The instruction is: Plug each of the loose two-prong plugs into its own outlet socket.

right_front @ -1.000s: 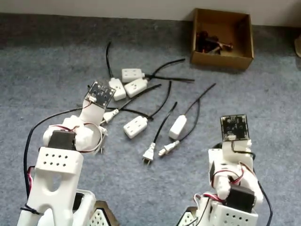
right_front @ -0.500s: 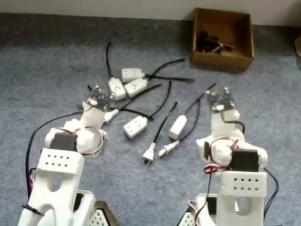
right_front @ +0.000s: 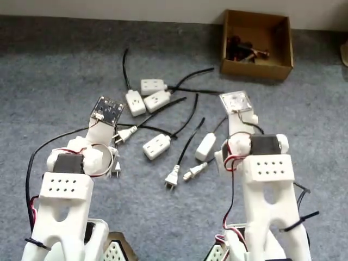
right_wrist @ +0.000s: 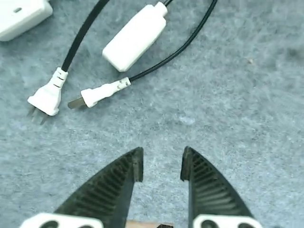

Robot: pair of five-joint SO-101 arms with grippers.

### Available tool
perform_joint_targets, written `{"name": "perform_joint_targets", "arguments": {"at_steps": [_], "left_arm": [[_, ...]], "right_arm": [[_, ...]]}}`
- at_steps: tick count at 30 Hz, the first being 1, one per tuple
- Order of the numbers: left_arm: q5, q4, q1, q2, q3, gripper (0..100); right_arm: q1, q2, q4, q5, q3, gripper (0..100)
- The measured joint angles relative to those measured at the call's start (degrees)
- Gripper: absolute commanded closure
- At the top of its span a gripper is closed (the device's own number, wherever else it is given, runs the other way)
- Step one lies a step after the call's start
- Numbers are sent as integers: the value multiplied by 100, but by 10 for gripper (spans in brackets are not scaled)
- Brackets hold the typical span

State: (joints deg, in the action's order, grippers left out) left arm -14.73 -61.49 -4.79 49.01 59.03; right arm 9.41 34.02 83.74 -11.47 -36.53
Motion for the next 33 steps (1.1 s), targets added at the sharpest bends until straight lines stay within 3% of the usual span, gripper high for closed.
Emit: {"name": "perform_joint_targets", "arguments": {"at_steps": [8, 18, 27, 29, 33], "left_arm": [[0, 0, 0, 0, 0, 857], [0, 0, 0, 0, 0, 857], [0, 114, 0, 0, 158, 857], [0, 264, 0, 0, 264, 857], [0, 352, 0, 0, 299, 857]], "right_arm": [[9, -1046, -607, 53, 273, 860], [62, -1152, -712, 70, 273, 857], [519, -1178, -712, -730, 273, 860], [624, -1222, -712, -413, 273, 860], [651, -1222, -712, 923, 273, 857]]}}
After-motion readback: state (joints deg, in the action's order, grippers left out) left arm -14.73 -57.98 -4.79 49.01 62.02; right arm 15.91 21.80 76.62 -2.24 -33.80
